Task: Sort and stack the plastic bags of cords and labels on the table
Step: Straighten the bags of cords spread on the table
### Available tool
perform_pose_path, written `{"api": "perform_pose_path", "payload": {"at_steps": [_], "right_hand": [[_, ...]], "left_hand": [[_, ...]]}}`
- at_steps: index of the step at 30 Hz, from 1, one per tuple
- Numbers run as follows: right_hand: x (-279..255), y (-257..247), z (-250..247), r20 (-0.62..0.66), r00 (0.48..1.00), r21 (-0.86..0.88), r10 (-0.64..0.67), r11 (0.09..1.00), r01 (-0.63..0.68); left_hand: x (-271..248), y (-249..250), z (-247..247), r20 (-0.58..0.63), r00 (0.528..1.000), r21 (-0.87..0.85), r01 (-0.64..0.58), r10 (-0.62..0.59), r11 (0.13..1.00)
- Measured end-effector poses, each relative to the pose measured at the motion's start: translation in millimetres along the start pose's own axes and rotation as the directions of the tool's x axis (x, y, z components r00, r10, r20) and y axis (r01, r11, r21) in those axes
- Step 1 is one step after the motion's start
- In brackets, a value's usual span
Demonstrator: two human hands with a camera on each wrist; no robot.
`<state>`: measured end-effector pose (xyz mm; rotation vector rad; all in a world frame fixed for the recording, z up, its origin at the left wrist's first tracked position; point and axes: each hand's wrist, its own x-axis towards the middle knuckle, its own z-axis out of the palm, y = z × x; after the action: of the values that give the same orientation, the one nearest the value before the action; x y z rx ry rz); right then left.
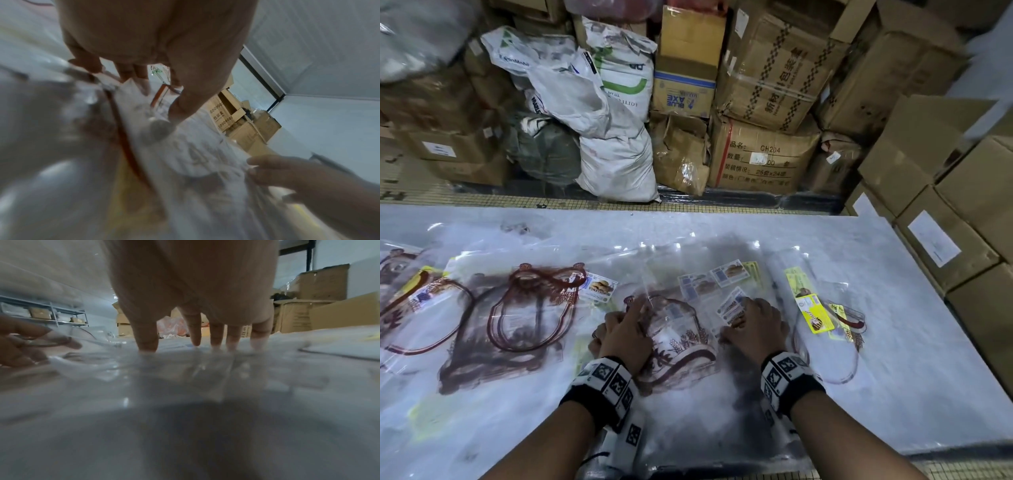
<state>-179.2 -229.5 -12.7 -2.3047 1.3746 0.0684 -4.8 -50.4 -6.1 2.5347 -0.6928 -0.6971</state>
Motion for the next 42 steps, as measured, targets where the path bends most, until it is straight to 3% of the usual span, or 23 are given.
{"api": "perform_pose_path", "payload": {"at_steps": [3, 7, 9, 12, 15, 18, 22, 24, 26, 29, 32, 35, 36, 39, 41, 42], "right_hand": [[0, -6, 1, -0.010, 1.000, 0.007, 0.017, 1.000, -0.017], [-9, -17, -1, -0.082, 0.995, 0.000, -0.050, 0.999, 0.050], [-15, -28, 1, -0.092, 0.986, 0.079, -0.137, 0.986, 0.144], [-18, -43, 13, 0.023, 0.982, 0.103, -0.186, 0.978, 0.182], [-18, -51, 22, 0.094, 0.990, 0.040, -0.109, 0.994, 0.106], [-20, -66, 19, 0.127, 0.992, 0.020, -0.003, 1.000, 0.000], [-27, -87, 10, 0.046, 0.999, -0.107, 0.018, 0.994, -0.013], [-29, -98, 11, 0.043, 0.999, -0.025, -0.031, 0.999, 0.032], [-27, -107, 18, 0.056, 0.996, 0.180, -0.071, 0.982, 0.060], [-24, -116, 29, 0.080, 0.992, 0.446, -0.094, 0.894, 0.049], [-25, -128, 33, 0.142, 0.986, 0.543, -0.090, 0.840, -0.001], [-29, -142, 32, 0.217, 0.964, 0.614, -0.154, 0.789, -0.012], [-31, -148, 30, 0.292, 0.937, 0.667, -0.193, 0.743, -0.055], [-36, -170, 25, 0.478, 0.837, 0.840, -0.264, 0.414, -0.350], [-36, -181, 25, 0.569, 0.788, 0.811, -0.236, 0.317, -0.491], [-35, -184, 27, 0.600, 0.767, 0.789, -0.227, 0.328, -0.519]], "left_hand": [[9, 0, -3, -0.002, 0.994, -0.137, -0.104, 0.105, 0.985], [20, -7, -6, -0.066, 0.991, -0.412, -0.133, 0.116, 0.902], [21, -7, -10, -0.026, 0.999, -0.655, -0.041, 0.032, 0.755], [20, -3, -17, 0.109, 0.989, -0.894, 0.140, -0.097, 0.426], [25, -6, -22, 0.237, 0.972, -0.904, 0.220, 0.001, 0.366], [27, -15, -27, 0.277, 0.957, -0.918, 0.237, 0.085, 0.319], [28, -29, -36, 0.356, 0.928, -0.929, 0.339, 0.111, 0.147], [28, -37, -43, 0.415, 0.892, -0.908, 0.394, 0.179, 0.140], [24, -40, -53, 0.462, 0.849, -0.887, 0.439, 0.257, 0.146], [20, -49, -61, 0.425, 0.859, -0.903, 0.423, 0.285, 0.069], [18, -64, -66, 0.358, 0.873, -0.932, 0.358, 0.332, 0.064], [14, -74, -80, 0.307, 0.856, -0.944, 0.329, 0.416, 0.019], [13, -77, -86, 0.270, 0.858, -0.957, 0.289, 0.436, 0.022], [12, -91, -98, 0.187, 0.906, -0.982, 0.171, 0.381, 0.075], [11, -103, -102, 0.126, 0.930, -0.990, 0.096, 0.346, 0.104], [10, -109, -104, 0.106, 0.937, -0.991, 0.070, 0.332, 0.117]]}}
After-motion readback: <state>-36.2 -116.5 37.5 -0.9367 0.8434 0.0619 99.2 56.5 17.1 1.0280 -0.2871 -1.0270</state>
